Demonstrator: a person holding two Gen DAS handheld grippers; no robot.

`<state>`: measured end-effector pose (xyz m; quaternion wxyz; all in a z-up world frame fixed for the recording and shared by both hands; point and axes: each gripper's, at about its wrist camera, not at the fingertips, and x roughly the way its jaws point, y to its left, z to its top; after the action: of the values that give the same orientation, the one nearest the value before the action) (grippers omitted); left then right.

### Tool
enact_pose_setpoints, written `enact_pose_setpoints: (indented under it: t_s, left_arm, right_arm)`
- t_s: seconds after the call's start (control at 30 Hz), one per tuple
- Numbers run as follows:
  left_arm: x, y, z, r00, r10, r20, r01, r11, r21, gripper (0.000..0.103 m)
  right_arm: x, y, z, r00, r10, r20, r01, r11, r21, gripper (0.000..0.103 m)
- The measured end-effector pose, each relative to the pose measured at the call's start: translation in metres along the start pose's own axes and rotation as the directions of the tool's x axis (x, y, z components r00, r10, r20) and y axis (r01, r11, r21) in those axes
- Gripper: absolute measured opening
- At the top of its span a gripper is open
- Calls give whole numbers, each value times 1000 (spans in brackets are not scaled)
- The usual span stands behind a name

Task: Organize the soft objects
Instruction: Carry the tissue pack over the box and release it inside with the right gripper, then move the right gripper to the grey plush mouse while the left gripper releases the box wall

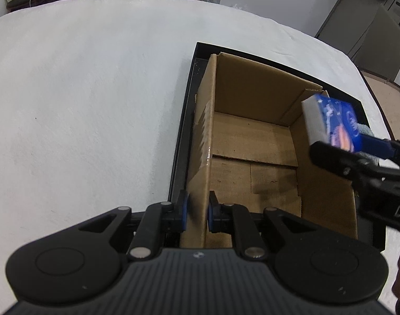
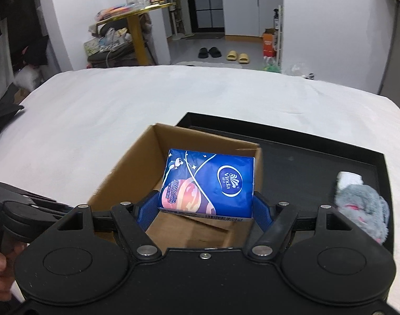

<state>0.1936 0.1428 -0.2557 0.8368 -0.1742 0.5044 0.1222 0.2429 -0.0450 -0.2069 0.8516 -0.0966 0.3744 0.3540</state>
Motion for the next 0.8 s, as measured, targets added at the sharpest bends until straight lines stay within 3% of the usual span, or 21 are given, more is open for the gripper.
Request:
enact_pose_setpoints:
  t_s: [0.53, 0.8]
  left_arm:
    - [-5, 13, 1, 1000, -22, 8, 23, 999, -47, 14]
    - [-4, 12, 3, 1000, -24, 6, 25, 998, -51, 15]
  right_arm:
    - [32, 23, 13, 994, 36, -103, -35, 999, 18, 74]
    - [25, 20, 9, 993, 63, -97, -60, 998, 34, 75]
